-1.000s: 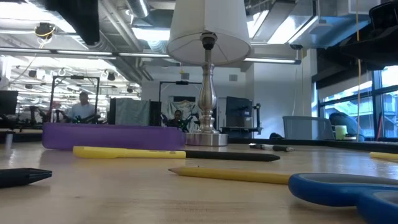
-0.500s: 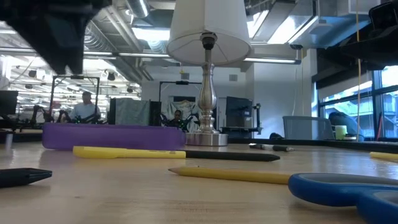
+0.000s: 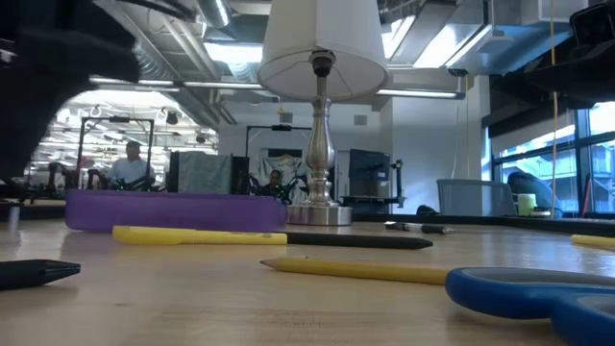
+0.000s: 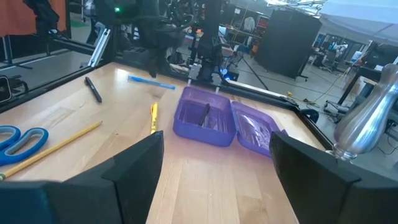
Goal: Pick & place school supplies into a supply box
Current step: Put the blue pen into the purple supply box
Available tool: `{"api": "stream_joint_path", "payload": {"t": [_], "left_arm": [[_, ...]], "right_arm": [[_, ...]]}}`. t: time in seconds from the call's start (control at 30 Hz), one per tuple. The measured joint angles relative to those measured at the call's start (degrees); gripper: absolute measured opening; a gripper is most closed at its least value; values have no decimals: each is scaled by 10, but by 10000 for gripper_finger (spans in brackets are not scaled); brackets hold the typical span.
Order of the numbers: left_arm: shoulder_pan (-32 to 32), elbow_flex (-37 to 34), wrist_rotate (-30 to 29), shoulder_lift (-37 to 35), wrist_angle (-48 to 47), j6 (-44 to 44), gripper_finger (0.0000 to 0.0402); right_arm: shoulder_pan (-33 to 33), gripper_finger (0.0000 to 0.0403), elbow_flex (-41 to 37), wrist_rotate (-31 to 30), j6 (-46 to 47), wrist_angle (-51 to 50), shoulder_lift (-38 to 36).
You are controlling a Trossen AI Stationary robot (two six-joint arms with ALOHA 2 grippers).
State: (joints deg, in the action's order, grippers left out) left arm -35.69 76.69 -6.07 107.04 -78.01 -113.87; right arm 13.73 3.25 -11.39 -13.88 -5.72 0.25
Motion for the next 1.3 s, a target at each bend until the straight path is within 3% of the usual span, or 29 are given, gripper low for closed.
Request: {"api": "stream_joint_path", "payload": {"t": [0.17,0.43,0.63,1.3], "left_arm": [[-20,0,17,-2,-47,-48,161],[-30,-12,31,-48,-124,-41,146],[-32,-90,-35,-141,-20,-81,137],[-32,-266,20,-165,182,-137,122]], "right_arm": [[0,297,0,0,0,0,0],[0,297,0,0,-1,0,0],[0,297,0,0,1,1,0],[0,297,0,0,0,1,0]]}}
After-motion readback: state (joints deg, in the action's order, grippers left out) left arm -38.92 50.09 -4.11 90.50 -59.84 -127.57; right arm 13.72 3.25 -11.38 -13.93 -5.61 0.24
